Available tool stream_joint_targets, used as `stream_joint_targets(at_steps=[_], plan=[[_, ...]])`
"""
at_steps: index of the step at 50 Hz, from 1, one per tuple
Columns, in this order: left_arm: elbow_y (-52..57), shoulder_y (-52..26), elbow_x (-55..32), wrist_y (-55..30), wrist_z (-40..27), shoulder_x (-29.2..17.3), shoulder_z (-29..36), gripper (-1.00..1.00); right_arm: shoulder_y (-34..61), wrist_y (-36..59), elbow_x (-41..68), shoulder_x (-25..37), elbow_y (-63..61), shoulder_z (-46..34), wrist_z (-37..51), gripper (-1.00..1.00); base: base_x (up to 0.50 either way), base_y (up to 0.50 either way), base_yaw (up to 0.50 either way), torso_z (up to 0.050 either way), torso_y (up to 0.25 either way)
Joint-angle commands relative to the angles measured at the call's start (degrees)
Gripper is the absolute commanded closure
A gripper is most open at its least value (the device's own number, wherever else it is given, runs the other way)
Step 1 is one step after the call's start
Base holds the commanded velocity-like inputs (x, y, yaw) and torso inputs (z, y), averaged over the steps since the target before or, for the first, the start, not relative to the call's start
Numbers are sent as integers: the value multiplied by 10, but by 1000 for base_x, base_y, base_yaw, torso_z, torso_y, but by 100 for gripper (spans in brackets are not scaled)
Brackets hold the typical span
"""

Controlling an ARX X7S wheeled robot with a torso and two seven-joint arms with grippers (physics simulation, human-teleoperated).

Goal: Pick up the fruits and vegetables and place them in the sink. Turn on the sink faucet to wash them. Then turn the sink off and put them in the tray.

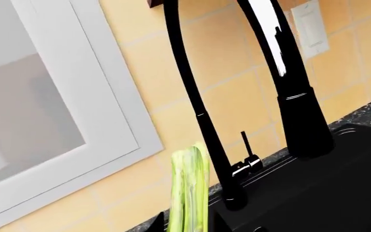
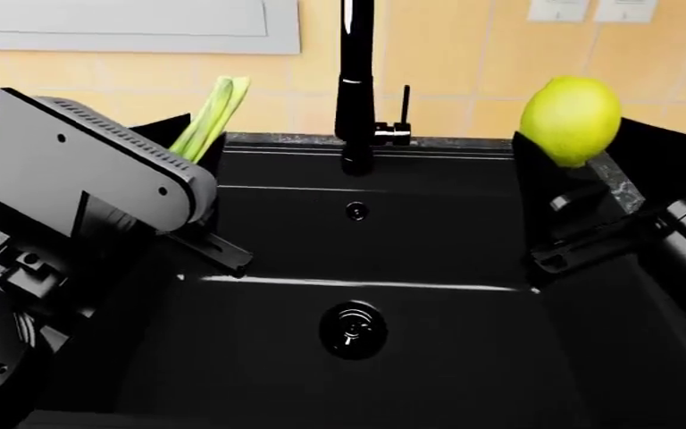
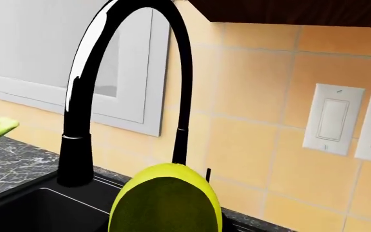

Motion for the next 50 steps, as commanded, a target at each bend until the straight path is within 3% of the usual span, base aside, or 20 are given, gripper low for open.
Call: stream_joint_targets(at_steps=[1, 11, 21, 50], plan=[[-31, -69, -35, -40, 5, 24, 20, 100, 31, 20, -2, 1, 19, -34, 5, 100, 347, 18, 0, 0, 0], [-80, -172, -90, -96, -17, 46, 39, 100, 130, 57, 43, 0, 55, -107, 25, 100, 198, 10, 0, 0, 0], [-104, -212, -105, -114, -21, 51, 47, 100, 213, 80, 78, 1, 90, -152, 54, 100, 0, 0, 0, 0, 0], [-92, -200, -94, -113, -10, 55, 74, 100, 206, 79, 68, 3, 85, -161, 45, 100, 335, 10, 0, 0, 0]])
